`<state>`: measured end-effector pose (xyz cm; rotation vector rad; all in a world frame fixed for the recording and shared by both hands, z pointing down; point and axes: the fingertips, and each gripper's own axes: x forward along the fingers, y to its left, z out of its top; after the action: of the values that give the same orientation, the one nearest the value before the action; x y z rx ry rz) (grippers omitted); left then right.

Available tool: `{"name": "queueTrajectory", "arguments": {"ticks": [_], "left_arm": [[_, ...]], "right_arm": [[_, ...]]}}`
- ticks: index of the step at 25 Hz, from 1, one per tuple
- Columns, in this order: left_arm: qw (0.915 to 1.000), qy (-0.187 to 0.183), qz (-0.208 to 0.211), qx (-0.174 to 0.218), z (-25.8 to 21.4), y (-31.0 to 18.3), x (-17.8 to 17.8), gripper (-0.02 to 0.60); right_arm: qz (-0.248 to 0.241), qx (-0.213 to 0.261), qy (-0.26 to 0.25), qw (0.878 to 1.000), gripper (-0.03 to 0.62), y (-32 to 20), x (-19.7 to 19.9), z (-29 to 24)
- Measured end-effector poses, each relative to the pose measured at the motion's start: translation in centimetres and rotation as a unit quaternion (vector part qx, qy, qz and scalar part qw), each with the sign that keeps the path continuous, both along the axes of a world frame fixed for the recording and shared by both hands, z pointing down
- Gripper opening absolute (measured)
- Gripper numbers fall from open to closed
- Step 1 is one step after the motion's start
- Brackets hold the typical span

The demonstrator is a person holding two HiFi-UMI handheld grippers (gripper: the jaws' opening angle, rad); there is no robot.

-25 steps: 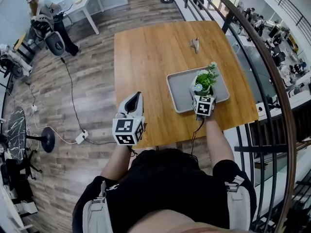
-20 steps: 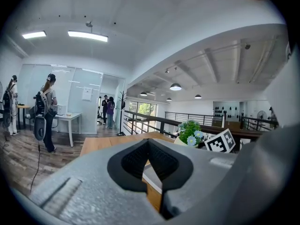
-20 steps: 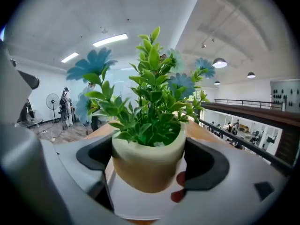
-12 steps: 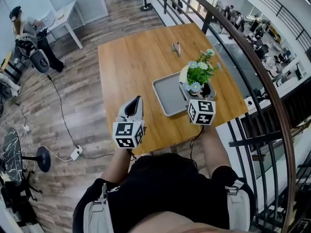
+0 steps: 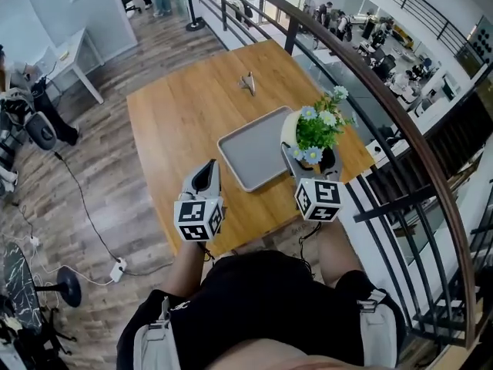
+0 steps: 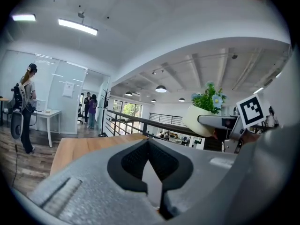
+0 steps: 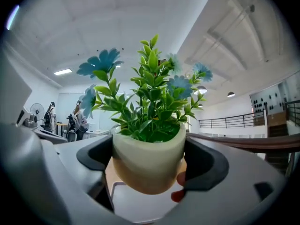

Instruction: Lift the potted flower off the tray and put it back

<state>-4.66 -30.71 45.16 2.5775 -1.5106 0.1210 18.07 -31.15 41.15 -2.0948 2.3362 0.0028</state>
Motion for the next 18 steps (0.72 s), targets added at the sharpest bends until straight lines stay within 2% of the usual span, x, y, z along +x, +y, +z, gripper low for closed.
{"name": "queueTrajectory", "arguments": {"ticks": [9,18], "left_arm": [[0.999,-0.005,0.043,0.002,-0.4,-0.4,3.3,0.012],[0.9989,-0.009,0.046,-0.004,0.1,-0.4,3.5,0.012]], "right_arm": [[0.025,-0.002,0.002,1.0,0.474,2.4,1.2,0.4],[0.025,-0.011,0.003,1.0,0.472,2.4,0.9,1.8]]}}
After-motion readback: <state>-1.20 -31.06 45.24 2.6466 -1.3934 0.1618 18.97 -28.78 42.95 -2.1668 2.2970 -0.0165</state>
